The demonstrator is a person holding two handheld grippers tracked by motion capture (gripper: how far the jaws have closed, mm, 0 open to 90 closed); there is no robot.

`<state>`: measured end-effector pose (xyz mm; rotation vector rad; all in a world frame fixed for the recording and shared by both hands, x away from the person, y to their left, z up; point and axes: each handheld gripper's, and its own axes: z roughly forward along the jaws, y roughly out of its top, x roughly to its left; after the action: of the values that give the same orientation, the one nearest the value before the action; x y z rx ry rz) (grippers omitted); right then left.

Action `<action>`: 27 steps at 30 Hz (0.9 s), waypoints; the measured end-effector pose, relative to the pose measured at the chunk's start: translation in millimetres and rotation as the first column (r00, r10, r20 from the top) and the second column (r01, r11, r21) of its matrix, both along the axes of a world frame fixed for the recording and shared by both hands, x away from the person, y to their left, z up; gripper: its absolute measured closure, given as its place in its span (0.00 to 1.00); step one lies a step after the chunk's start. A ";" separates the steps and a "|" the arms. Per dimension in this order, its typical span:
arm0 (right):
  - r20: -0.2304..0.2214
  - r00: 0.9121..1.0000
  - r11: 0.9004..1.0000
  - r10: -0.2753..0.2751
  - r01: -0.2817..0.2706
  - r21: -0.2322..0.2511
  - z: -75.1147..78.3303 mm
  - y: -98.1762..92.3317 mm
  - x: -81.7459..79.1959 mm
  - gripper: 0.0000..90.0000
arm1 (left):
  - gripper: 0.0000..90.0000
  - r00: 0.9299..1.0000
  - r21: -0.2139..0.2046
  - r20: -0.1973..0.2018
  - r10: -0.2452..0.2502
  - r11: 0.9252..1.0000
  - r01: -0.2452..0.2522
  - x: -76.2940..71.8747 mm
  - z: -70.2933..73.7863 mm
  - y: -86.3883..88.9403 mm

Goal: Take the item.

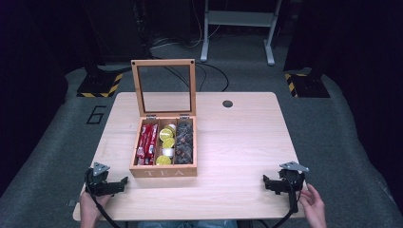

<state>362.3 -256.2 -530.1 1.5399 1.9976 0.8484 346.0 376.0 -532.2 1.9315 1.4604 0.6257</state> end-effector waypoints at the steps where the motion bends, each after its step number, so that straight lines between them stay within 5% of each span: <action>1: 0.000 1.000 1.000 0.000 0.000 0.000 0.0 0.0 0.0 0.00 | 0.02 1.000 0.000 -0.001 0.000 1.000 0.000 0.0 0.1 0.0; 27: 0.005 1.000 1.000 0.001 -0.001 0.001 -0.2 4.8 2.2 0.00 | 0.02 1.000 -0.003 0.002 0.019 1.000 -0.019 0.3 0.1 -0.5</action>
<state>364.5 -251.4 -530.3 1.5365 1.9951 0.8530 346.3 375.5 -532.1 1.9163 1.4793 0.6333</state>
